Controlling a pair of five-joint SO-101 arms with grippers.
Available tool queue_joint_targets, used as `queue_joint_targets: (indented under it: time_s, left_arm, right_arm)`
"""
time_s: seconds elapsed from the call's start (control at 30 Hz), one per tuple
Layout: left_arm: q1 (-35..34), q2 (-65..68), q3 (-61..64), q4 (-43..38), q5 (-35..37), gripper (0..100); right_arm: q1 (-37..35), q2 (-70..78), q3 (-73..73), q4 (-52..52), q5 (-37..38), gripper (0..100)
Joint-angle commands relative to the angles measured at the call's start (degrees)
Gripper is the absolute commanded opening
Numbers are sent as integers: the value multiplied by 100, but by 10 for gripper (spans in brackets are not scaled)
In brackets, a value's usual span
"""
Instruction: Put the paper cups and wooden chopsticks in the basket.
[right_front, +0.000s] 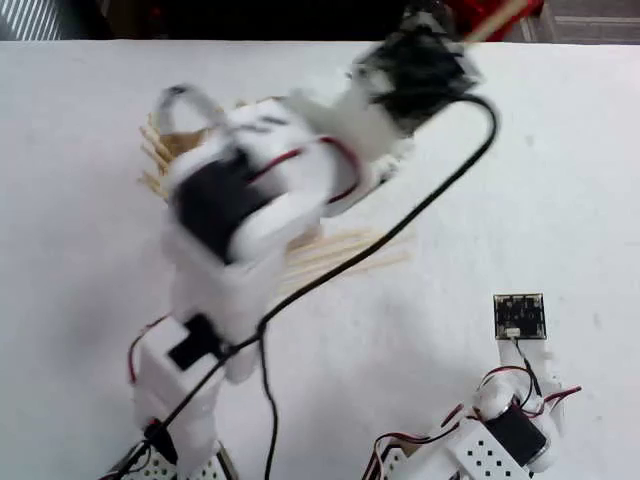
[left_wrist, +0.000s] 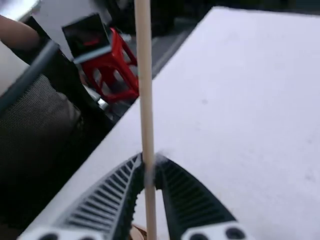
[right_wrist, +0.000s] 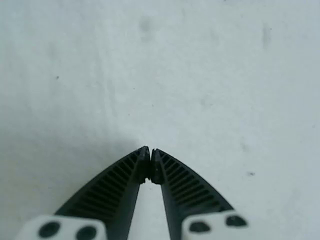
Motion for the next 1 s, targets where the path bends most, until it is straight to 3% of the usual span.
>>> queue_joint_targets:
  time_s: [0.0, 0.1, 0.33, 0.53, 0.8, 0.97]
  left_arm:
    - [-426, -1376, 35, 18, 334, 22]
    - [-1007, -2440, 905, 26, 695, 21]
    - [-2044, -5138, 4492, -325, 853, 22]
    - [-2229, -6571, 7270, -2796, 870, 22]
    - [-2765, -6712, 11015, -6866, 888, 22]
    - [-2879, -6712, 12492, -8018, 888, 22]
  right_arm:
    - [22, -84, 44, 40, 18, 17]
    - [22, -84, 44, 40, 18, 17]
    - [22, -84, 44, 40, 18, 17]
    - [22, -84, 44, 40, 18, 17]
    - [22, -84, 44, 40, 18, 17]
    - [22, -84, 44, 40, 18, 17]
